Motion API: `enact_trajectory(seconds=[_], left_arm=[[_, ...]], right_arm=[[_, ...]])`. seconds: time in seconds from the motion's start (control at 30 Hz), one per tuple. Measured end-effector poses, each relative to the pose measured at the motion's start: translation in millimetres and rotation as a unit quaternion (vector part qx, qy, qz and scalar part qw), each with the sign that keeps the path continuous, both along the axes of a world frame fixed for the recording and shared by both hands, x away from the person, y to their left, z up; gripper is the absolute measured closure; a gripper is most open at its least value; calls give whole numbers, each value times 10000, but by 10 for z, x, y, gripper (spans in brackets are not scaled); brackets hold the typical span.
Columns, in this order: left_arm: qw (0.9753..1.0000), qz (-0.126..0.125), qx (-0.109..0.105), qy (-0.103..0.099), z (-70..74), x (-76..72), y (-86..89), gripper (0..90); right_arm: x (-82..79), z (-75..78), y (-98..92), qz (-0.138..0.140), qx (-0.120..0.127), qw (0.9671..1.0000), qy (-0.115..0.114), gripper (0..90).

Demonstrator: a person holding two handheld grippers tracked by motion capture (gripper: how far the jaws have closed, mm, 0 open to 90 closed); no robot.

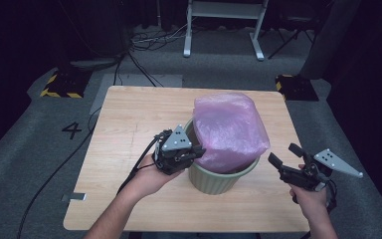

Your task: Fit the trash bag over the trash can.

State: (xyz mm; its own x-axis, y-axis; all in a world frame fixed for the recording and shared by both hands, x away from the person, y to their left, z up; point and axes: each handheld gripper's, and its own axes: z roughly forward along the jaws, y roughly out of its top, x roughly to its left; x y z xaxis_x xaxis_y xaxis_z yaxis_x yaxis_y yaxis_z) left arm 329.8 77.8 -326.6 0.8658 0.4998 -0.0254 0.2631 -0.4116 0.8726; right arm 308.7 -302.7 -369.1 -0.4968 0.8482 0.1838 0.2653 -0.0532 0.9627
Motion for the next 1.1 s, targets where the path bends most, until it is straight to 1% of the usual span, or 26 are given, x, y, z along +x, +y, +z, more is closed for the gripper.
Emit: enact_trajectory(seconds=[0.03, 0.13, 0.17, 0.23, 0.3, 0.33, 0.37, 0.4, 0.43, 0.47, 0.53, 0.6, 0.67, 0.7, 0.77, 0.83, 0.87, 0.97, 1.1], left_arm=[[10000, 1, 4, -7, -1, 0, -2, 876], [10000, -2, 73, 17, -8, 1, -13, 876], [10000, -3, 77, 39, -9, 7, -15, 876], [9999, 14, 91, 53, -11, 17, -22, 875], [9999, 23, 123, 50, -13, 26, -28, 875], [9999, 31, 136, 49, -14, 30, -28, 875], [9999, 23, 137, 60, -14, 35, -26, 875], [9999, 33, 136, 54, -15, 38, -27, 875], [9999, 81, 142, 38, -16, 43, -27, 875], [9998, 78, 142, 63, -14, 53, -23, 875], [9998, 99, 149, 86, -16, 63, -23, 875], [9998, 88, 175, 101, -23, 76, -22, 875], [9997, 90, 188, 138, -35, 85, -30, 875], [9996, 86, 213, 150, -38, 87, -33, 875], [9995, 46, 231, 197, -46, 91, -46, 875], [9994, 8, 269, 197, -49, 89, -61, 875], [9993, -21, 290, 235, -50, 88, -68, 875], [9990, -44, 362, 263, -48, 89, -84, 875], [9988, -35, 385, 302, -43, 97, -90, 874]], right_arm=[[20, 36, 8, 24, 24, 10000, -1, 159], [72, 123, 20, 81, 134, 9999, -21, 190], [89, 162, 20, 112, 188, 9997, -59, 199], [118, 210, 31, 164, 240, 9996, -65, 213], [140, 237, 56, 298, 246, 9993, -28, 243], [144, 246, 75, 369, 249, 9990, -27, 279], [131, 259, 134, 426, 13, 9991, -59, 309], [131, 259, 134, 426, 13, 9991, -59, 309], [131, 261, 153, 477, -38, 9988, -43, 316], [125, 267, 178, 535, -51, 9985, -39, 345], [121, 283, 192, 509, -23, 9987, -48, 395], [131, 304, 182, 400, 3, 9992, -30, 395], [148, 323, 165, 343, -1, 9994, 10, 375], [159, 342, 157, 311, 12, 9995, 27, 348], [165, 353, 155, 292, 18, 9996, 59, 336], [179, 375, 164, 267, 19, 9996, 123, 334], [185, 384, 171, 268, 6, 9995, 149, 334], [213, 403, 185, 329, 73, 9992, 233, 339], [267, 408, 206, 437, 185, 9982, 373, 356]])
